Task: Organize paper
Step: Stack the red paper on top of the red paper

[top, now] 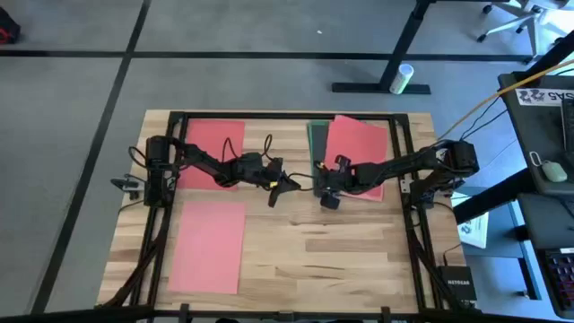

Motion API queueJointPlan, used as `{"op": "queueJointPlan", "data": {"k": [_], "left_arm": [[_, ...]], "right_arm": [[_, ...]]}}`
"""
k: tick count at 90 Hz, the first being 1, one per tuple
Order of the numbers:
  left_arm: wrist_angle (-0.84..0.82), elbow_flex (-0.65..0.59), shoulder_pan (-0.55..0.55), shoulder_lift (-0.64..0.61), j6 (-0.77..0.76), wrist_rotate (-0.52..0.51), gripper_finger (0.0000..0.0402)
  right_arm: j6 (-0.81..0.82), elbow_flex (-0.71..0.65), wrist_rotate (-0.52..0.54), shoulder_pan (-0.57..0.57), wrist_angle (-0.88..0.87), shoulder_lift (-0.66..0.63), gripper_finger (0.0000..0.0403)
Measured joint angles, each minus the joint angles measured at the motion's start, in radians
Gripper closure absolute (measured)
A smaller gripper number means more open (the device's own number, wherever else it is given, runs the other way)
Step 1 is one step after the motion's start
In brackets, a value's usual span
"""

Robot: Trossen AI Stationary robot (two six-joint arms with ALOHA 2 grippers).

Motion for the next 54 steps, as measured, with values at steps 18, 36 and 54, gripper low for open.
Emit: {"op": "queueJointPlan", "data": {"k": [18, 36, 54], "left_arm": [[0.003, 0.0, 0.0, 0.0, 0.007, 0.0, 0.0402], [0.017, 0.0, -0.006, -0.001, 0.009, 0.0, 0.0402], [0.013, 0.0, -0.029, -0.071, 0.033, 0.0, 0.0402]], "right_arm": [[-0.002, 0.0, -0.008, 0.0, -0.008, 0.013, 0.0402], [-0.001, 0.009, -0.034, 0.0, -0.011, -0.009, 0.0403], [-0.008, 0.089, -0.038, 0.0, -0.022, -0.037, 0.0403]]}}
